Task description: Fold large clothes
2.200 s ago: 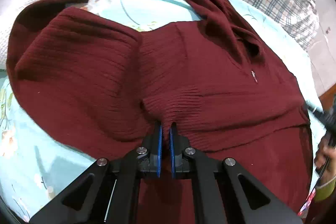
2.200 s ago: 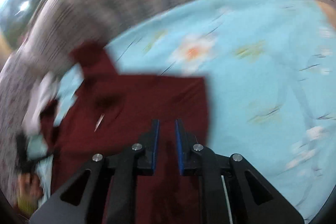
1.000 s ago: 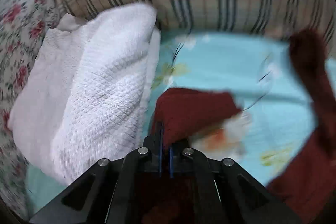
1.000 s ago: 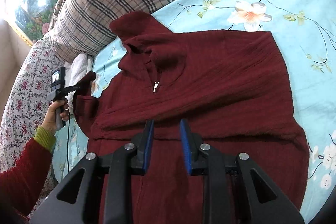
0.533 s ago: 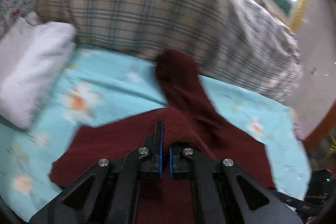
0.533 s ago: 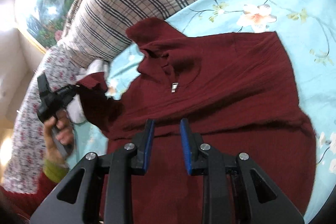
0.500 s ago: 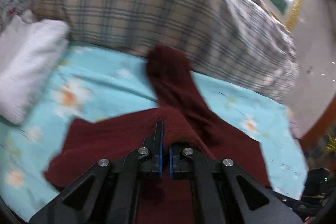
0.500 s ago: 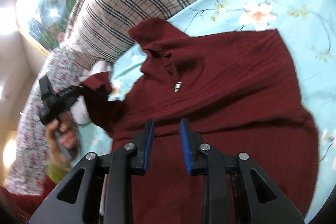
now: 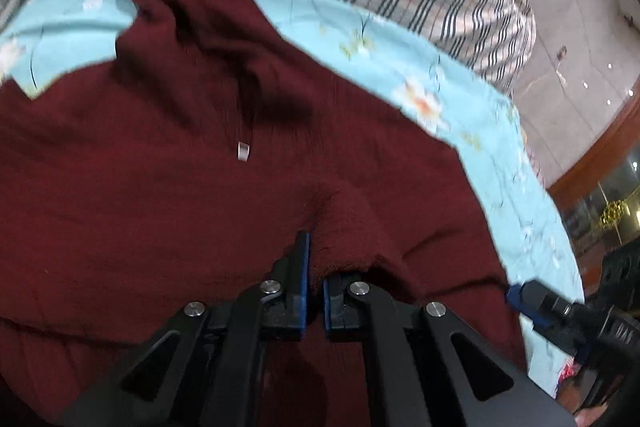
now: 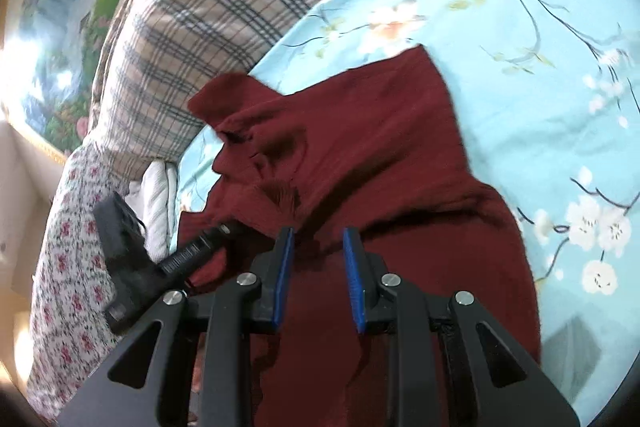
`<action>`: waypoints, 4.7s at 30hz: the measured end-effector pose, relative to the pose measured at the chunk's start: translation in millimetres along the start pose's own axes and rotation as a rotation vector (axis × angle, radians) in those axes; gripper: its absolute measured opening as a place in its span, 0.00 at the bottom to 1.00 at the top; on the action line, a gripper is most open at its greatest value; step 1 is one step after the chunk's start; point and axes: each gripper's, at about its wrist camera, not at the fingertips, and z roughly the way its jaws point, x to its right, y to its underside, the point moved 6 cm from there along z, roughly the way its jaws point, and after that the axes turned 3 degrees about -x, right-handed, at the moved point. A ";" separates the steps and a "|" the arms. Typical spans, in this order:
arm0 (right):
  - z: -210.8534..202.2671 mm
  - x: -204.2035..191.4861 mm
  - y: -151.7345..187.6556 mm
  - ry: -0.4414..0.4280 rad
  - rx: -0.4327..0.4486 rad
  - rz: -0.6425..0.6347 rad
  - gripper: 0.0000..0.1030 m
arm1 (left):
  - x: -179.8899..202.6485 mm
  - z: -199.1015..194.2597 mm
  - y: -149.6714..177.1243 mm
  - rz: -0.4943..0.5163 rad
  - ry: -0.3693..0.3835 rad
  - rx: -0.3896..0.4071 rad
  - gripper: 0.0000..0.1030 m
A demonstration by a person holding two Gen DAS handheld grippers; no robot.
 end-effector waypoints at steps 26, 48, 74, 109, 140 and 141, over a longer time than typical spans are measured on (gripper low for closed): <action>103.4 -67.1 0.4 0.353 -0.132 -0.525 0.06 | -222.4 -119.4 44.2 -0.263 -0.394 0.098 0.38; -17.9 35.8 -49.6 0.586 0.099 -0.277 0.17 | -218.7 -119.2 48.9 -0.235 -0.437 0.084 0.39; 41.4 -20.6 -35.0 0.263 -0.086 -0.338 0.21 | -160.6 -99.8 44.7 -0.108 -0.245 -0.003 0.32; 290.1 -201.8 -139.1 0.280 -0.137 -0.907 0.07 | -226.0 -54.4 -190.8 -0.169 -0.239 0.086 0.44; 188.1 -74.7 -231.3 0.131 -0.041 -0.442 0.07 | -157.1 49.7 -270.1 0.299 -0.389 0.063 0.64; 187.9 -74.2 -232.6 0.126 -0.039 -0.439 0.07 | -159.1 48.7 -269.4 0.306 -0.382 0.067 0.65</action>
